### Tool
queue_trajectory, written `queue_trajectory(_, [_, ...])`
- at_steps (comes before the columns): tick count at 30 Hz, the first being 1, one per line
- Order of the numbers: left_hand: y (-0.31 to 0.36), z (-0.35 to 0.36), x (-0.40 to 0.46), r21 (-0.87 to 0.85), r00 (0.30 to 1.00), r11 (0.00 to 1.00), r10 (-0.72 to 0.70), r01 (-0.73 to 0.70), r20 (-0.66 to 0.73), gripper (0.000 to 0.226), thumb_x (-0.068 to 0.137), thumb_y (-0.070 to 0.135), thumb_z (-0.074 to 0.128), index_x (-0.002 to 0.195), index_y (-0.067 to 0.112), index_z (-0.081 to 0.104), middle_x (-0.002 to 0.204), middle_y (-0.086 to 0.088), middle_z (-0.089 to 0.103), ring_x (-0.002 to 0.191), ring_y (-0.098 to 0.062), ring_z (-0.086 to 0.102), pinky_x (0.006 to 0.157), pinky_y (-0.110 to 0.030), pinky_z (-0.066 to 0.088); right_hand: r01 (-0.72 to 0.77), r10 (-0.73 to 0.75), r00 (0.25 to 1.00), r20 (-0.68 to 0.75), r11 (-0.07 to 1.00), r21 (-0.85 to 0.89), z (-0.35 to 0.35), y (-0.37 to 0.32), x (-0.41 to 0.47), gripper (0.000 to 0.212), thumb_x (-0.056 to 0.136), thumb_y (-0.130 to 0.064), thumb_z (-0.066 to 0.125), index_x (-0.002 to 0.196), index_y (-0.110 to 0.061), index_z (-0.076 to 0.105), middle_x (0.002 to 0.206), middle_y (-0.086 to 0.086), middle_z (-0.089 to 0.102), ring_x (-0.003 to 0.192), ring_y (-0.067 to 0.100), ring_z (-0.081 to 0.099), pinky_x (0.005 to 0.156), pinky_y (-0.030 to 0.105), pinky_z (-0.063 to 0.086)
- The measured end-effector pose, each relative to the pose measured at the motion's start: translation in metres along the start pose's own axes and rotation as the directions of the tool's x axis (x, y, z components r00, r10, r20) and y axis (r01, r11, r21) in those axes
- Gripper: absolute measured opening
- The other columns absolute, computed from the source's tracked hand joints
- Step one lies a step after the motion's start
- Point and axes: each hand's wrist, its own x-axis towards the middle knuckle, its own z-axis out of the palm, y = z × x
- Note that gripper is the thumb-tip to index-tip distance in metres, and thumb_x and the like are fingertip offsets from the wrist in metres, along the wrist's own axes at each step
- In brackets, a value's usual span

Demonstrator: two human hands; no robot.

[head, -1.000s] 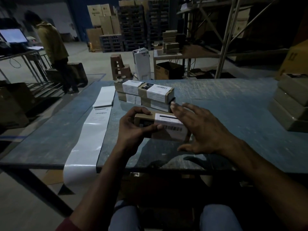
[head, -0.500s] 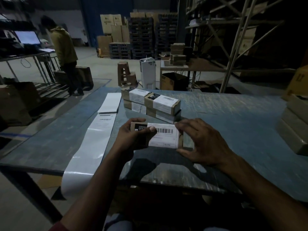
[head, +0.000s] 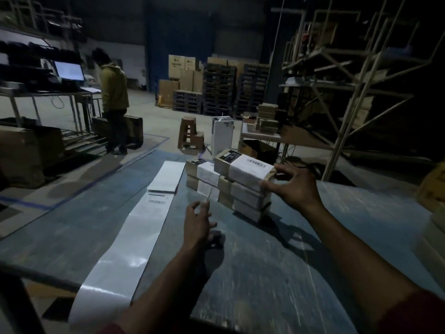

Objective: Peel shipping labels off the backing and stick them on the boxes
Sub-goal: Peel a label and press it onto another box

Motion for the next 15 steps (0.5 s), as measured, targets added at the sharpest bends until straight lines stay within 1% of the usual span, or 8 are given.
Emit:
queue_trajectory(1, [-0.009, -0.001, 0.000, 0.063, 0.999, 0.997, 0.038, -0.036, -0.029, 0.044, 0.100, 0.048, 0.061, 0.134, 0.022, 0.050, 0.110, -0.015, 0.065, 0.078, -0.028, 0.069, 0.067, -0.045, 0.060, -0.040, 0.040, 0.999, 0.006, 0.999, 0.005, 0.006, 0.002, 0.008, 0.072, 0.068, -0.041, 0.097, 0.132, -0.016, 0.073, 0.125, 0.001, 0.075, 0.105, 0.015, 0.071, 0.092, 0.045, 0.061])
queue_trajectory(3, [-0.017, -0.004, -0.003, 0.192, 0.989, 0.974, 0.138, -0.124, -0.059, 0.039, 0.101, 0.046, 0.061, 0.133, 0.025, 0.050, 0.101, -0.009, 0.067, 0.074, -0.025, 0.073, 0.059, -0.041, 0.061, -0.110, 0.110, 0.994, -0.002, 0.994, 0.010, 0.021, 0.008, 0.018, 0.075, 0.067, -0.042, 0.098, 0.131, -0.013, 0.073, 0.127, 0.004, 0.074, 0.108, 0.019, 0.071, 0.093, 0.047, 0.060])
queue_trajectory(5, [-0.019, -0.006, -0.003, 0.280, 0.983, 0.948, 0.175, -0.154, -0.052, 0.038, 0.100, 0.047, 0.062, 0.131, 0.028, 0.049, 0.093, -0.006, 0.068, 0.072, -0.022, 0.075, 0.062, -0.043, 0.064, -0.172, 0.172, 0.985, -0.017, 0.985, 0.020, 0.031, 0.016, 0.023, 0.074, 0.065, -0.042, 0.099, 0.129, -0.012, 0.074, 0.129, 0.006, 0.074, 0.112, 0.022, 0.070, 0.095, 0.048, 0.060])
queue_trajectory(8, [-0.020, -0.007, 0.000, 0.348, 0.981, 0.923, 0.191, -0.166, -0.040, 0.038, 0.100, 0.048, 0.062, 0.130, 0.029, 0.048, 0.086, -0.005, 0.070, 0.069, -0.021, 0.075, 0.071, -0.050, 0.065, -0.224, 0.225, 0.974, -0.023, 0.974, 0.041, 0.038, 0.023, 0.023, 0.072, 0.061, -0.043, 0.100, 0.123, -0.014, 0.077, 0.124, 0.006, 0.076, 0.104, 0.022, 0.072, 0.082, 0.050, 0.064])
queue_trajectory(10, [-0.022, -0.006, 0.001, 0.372, 0.978, 0.911, 0.207, -0.179, -0.034, 0.038, 0.099, 0.047, 0.063, 0.130, 0.030, 0.048, 0.080, -0.003, 0.069, 0.070, -0.022, 0.074, 0.071, -0.053, 0.064, -0.234, 0.235, 0.972, -0.018, 0.971, 0.046, 0.040, 0.024, 0.023, 0.069, 0.060, -0.041, 0.101, 0.120, -0.016, 0.078, 0.120, 0.003, 0.076, 0.099, 0.022, 0.073, 0.078, 0.051, 0.064])
queue_trajectory(13, [-0.023, -0.006, 0.001, 0.374, 0.978, 0.910, 0.204, -0.177, -0.034, 0.039, 0.099, 0.046, 0.063, 0.131, 0.029, 0.048, 0.079, -0.004, 0.069, 0.071, -0.023, 0.074, 0.068, -0.053, 0.065, -0.231, 0.231, 0.973, 0.006, 0.972, 0.034, 0.040, 0.024, 0.023, 0.071, 0.062, -0.038, 0.100, 0.124, -0.014, 0.075, 0.117, 0.000, 0.075, 0.101, 0.022, 0.072, 0.082, 0.051, 0.064])
queue_trajectory(15, [-0.022, -0.006, 0.001, 0.363, 0.981, 0.918, 0.187, -0.159, -0.043, 0.038, 0.099, 0.046, 0.063, 0.130, 0.030, 0.048, 0.083, -0.005, 0.069, 0.071, -0.023, 0.075, 0.068, -0.053, 0.065, -0.220, 0.220, 0.975, 0.018, 0.975, 0.004, 0.038, 0.023, 0.023, 0.079, 0.063, -0.043, 0.099, 0.131, -0.013, 0.072, 0.129, 0.003, 0.073, 0.108, 0.022, 0.070, 0.091, 0.048, 0.061])
